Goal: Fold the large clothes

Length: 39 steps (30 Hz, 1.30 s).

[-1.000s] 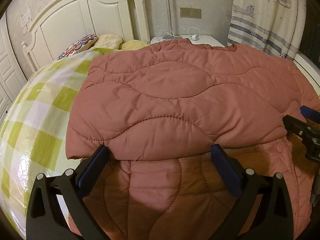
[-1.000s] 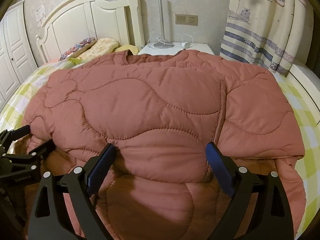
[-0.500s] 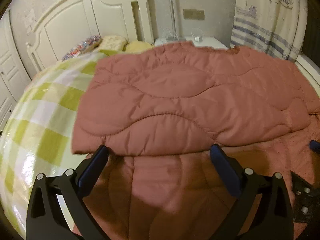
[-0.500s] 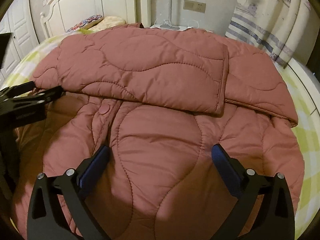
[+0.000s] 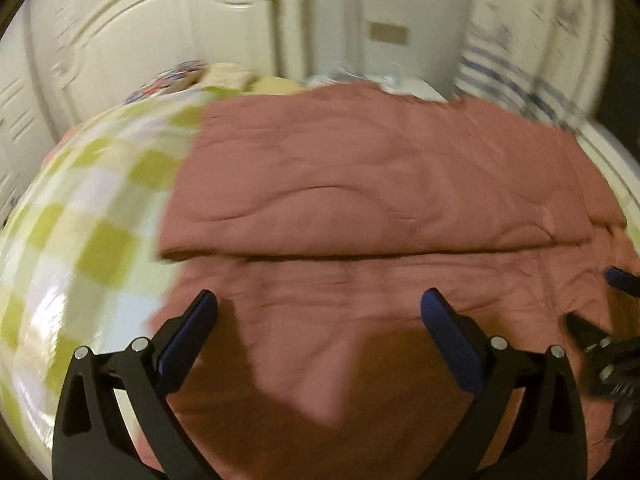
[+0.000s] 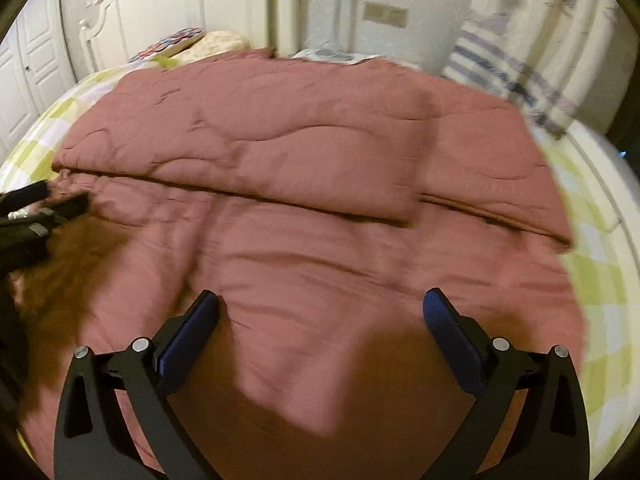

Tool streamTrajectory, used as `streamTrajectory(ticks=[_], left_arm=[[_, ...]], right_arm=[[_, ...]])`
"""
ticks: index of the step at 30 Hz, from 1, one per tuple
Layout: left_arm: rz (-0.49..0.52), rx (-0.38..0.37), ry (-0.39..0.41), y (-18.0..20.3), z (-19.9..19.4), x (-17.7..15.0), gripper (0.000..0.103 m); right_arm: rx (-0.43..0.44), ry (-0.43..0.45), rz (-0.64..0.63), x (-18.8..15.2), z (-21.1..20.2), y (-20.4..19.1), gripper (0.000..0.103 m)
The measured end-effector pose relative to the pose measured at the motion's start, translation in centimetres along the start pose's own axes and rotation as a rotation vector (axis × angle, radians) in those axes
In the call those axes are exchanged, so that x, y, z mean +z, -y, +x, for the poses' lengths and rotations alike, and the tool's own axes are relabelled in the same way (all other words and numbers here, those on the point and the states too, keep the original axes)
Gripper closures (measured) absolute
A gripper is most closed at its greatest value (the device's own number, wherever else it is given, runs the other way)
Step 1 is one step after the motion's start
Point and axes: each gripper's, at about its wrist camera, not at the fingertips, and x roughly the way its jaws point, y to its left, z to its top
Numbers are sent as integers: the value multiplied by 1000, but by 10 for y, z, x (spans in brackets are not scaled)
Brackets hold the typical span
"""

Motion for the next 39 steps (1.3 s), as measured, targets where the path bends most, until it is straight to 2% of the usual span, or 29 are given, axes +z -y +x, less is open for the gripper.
streamTrajectory(ticks=[2,3,4,6,8,10,12,15,17,19,21,22,24,25,26,27,28,31,36,39], left_arm=[[-43,33,-19,-20,3,-8,2],[-70,23,-37,-30,5,-8,2],[-138,-32,-61,-44,8,-10,2],[-202,-65,-76,-56,12,-12,2],[-175,-48,-79,-52,15,-11,2],[-137,-49,-84,-46,17,-12,2],[-147,-33,-67,-48,14,-14,2],[-165,26,18,-47,-8,-17,3],[-119,-7,73,-31,-34,-22,2],[-46,-81,93,-7,-53,-24,2],[24,-110,99,16,-59,-26,2],[86,-124,95,36,-59,-31,2],[167,-109,64,60,-44,-39,2],[231,-62,-1,76,-25,-51,2],[253,-43,-38,81,-18,-51,2],[237,-46,-11,78,-23,-49,2],[210,-42,-21,72,-21,-48,2],[141,-97,-56,57,-16,-48,2],[89,-49,-18,24,-31,-52,2],[29,-40,-18,-15,-40,-57,2]], right_arm=[[-57,5,84,-6,-3,30,5],[-77,10,144,-11,-5,48,5],[-105,12,223,-18,-6,71,5],[-80,-1,374,-30,-4,103,5],[-49,11,442,-34,-4,116,4],[-89,-8,382,-29,0,103,4],[-115,10,336,-26,-2,93,4],[-133,76,336,-28,-17,91,5],[-112,142,313,-32,-41,78,4],[-41,178,225,-34,-58,53,4],[7,145,79,-34,-58,20,5],[20,89,-26,-38,-49,-3,5],[0,19,-109,-45,-28,-25,5],[8,45,-78,-45,-26,-24,5],[11,28,-66,-44,-25,-21,5],[27,21,-57,-43,-25,-17,5],[40,17,-46,-41,-25,-13,5],[49,12,-37,-39,-27,-8,5],[-9,28,-7,-46,-45,1,5],[-72,32,80,-61,-57,40,5]])
